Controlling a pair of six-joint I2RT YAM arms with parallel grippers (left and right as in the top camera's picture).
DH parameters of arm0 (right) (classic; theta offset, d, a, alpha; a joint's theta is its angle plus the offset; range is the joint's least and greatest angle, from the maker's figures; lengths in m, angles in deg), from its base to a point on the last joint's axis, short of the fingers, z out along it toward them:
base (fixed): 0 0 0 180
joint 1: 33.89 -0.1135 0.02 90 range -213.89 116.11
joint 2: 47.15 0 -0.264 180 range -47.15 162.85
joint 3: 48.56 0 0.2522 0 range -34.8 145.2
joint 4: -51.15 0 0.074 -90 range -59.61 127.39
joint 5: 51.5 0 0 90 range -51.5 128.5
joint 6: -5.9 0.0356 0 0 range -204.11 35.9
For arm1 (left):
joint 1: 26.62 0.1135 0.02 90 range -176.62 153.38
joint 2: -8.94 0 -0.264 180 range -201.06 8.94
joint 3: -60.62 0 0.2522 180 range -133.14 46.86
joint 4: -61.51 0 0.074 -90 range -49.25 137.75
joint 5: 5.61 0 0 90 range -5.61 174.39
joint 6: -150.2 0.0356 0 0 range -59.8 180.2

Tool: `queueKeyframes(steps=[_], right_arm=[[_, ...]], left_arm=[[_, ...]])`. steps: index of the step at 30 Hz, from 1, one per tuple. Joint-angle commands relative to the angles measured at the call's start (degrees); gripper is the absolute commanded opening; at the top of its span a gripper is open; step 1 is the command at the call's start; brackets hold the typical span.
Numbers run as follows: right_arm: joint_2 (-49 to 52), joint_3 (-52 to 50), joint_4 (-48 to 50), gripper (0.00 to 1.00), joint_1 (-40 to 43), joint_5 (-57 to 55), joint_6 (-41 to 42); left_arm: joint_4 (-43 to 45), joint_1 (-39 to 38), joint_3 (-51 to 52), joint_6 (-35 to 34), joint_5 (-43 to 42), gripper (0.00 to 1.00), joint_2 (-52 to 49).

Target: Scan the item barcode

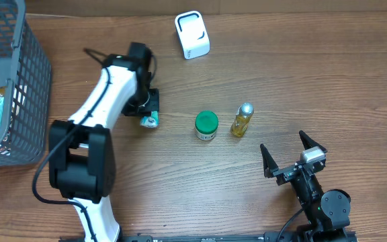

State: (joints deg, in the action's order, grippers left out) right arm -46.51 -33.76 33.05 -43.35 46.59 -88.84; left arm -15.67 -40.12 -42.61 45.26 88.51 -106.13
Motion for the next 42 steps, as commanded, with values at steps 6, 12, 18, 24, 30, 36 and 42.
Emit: queueKeyframes(steps=[6,12,18,24,30,36,42], right_arm=[[-0.39,-0.55,0.17,1.0,0.2,-0.55,-0.15],[-0.39,-0.55,0.15,1.0,0.2,-0.55,-0.15],[-0.39,-0.55,0.17,1.0,0.2,-0.55,-0.15],[-0.39,-0.55,0.17,1.0,0.2,-0.55,-0.15],[-0.39,-0.55,0.17,1.0,0.2,-0.55,-0.15],[-0.39,-0.55,0.15,1.0,0.2,-0.55,-0.15],[-0.39,-0.55,0.17,1.0,0.2,-0.55,-0.15]], left_arm=[[1.33,-12.74,1.07,-3.34,34.51,0.04,-0.42],[4.15,-16.65,3.34,-3.3,41.68,0.04,-3.78],[4.13,-16.81,3.61,-3.32,44.48,0.05,-8.68],[4.57,-17.29,3.61,-3.34,46.51,0.07,-10.86],[4.52,-17.29,3.61,-3.34,44.24,0.2,-10.86],[3.93,-17.31,3.56,-4.55,43.87,0.33,-10.84],[2.36,-17.29,3.21,-7.89,43.82,0.39,-10.82]])
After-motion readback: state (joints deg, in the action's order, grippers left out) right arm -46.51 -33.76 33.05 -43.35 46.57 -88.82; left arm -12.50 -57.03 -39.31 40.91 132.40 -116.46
